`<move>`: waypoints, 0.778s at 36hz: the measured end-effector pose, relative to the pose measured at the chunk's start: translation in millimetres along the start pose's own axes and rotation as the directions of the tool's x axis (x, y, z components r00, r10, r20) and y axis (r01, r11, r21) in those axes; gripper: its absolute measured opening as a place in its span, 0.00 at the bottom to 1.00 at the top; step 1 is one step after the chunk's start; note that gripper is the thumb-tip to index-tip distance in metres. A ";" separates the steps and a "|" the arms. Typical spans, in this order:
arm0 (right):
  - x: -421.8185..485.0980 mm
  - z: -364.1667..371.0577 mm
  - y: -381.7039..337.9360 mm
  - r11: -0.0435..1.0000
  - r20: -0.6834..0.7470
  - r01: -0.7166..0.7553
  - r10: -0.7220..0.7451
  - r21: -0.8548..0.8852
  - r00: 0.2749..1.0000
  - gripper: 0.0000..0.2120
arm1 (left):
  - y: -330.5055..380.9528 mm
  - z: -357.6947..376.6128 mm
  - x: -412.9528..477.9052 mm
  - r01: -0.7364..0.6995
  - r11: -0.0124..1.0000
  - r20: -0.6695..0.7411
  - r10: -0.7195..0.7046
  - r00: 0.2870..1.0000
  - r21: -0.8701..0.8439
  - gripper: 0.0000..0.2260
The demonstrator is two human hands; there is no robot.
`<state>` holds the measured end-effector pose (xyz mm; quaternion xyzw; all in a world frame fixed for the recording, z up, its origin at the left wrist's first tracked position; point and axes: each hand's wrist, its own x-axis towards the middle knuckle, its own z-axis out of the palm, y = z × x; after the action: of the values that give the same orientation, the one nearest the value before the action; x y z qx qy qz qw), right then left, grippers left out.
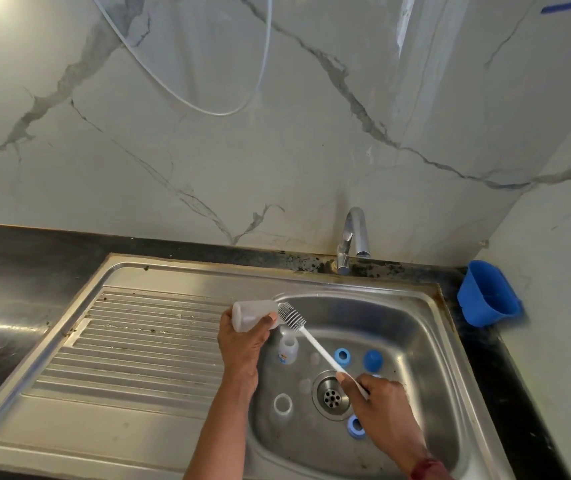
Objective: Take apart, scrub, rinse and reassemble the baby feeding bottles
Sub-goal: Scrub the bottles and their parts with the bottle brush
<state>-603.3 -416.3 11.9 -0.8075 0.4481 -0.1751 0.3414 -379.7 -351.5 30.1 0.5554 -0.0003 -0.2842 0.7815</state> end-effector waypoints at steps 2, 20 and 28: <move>0.2 2.4 -0.6 1.000 -0.010 -0.029 0.029 -0.003 1.000 0.19 | -0.3 -1.2 -0.3 -0.007 0.999 0.022 0.006 1.000 0.042 0.21; 16.7 -6.1 -5.4 0.990 0.045 -0.129 0.132 -0.063 0.990 0.28 | -9.4 -9.8 3.9 -0.272 0.833 0.189 0.204 0.960 0.482 0.28; 4.6 -3.3 -5.3 0.984 0.047 -0.132 0.139 -0.120 0.989 0.27 | -15.3 -17.0 14.6 -0.249 0.842 0.139 0.207 0.968 0.478 0.27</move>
<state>-599.6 -419.6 17.9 -0.7982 0.5019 -0.1028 0.3169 -368.8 -346.6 5.7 0.7198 -0.1706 -0.2021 0.6418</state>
